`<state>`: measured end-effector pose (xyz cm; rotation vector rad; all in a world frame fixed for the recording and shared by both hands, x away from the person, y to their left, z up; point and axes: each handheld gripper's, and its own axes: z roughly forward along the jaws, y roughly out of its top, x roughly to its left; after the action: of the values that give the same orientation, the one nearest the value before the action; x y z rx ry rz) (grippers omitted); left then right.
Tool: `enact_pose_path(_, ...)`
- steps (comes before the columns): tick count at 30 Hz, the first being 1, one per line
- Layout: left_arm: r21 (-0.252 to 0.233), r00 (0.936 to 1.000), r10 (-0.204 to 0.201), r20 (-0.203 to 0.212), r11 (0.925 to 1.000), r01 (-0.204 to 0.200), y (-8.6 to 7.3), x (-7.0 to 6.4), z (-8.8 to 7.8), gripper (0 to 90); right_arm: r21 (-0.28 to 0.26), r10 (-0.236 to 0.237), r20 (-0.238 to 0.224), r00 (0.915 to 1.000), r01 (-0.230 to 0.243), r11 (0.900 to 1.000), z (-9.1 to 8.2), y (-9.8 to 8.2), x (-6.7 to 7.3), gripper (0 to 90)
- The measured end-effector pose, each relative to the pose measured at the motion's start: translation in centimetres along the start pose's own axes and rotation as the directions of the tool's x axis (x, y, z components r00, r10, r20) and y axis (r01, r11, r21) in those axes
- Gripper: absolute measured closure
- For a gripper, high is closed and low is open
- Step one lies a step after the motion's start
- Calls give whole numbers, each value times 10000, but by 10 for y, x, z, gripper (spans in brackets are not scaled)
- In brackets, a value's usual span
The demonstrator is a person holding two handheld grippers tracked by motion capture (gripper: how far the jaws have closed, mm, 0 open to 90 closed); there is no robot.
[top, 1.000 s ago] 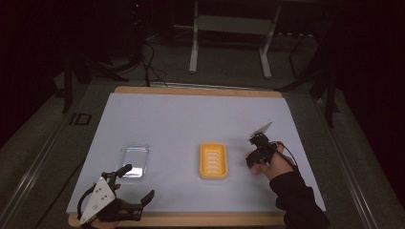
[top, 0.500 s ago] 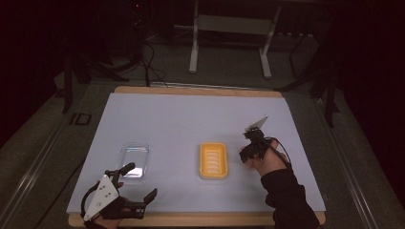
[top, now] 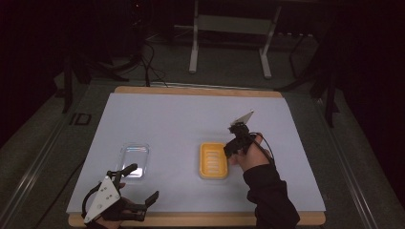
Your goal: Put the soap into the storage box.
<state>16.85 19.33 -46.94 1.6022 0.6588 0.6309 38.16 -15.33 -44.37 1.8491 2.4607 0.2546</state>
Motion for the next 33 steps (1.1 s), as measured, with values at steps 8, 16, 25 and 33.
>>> enact_pose_path(8, -11, 10000, -42, 46, 10000, 42, 0, 0, -1, 3, 88, -83, -420, 9991, 86, 9999, 6, 9, 31, 376)
enact_pose_path(16, -67, 9999, -69, 125, 10000, 70, 1, 0, -3, 3, 246, 139, -1136, 9934, -112, 9996, 18, 11, 48, 376)
enact_pose_path(25, -85, 9998, -98, 159, 9999, 100, 1, 0, -2, 3, 651, 309, -1055, 9939, -241, 9976, 41, 11, 55, 375)
enact_pose_path(33, -64, 9997, -95, 206, 9999, 96, 1, 0, -2, 3, 937, 448, -1087, 9931, -346, 9950, 45, 10, 55, 367)
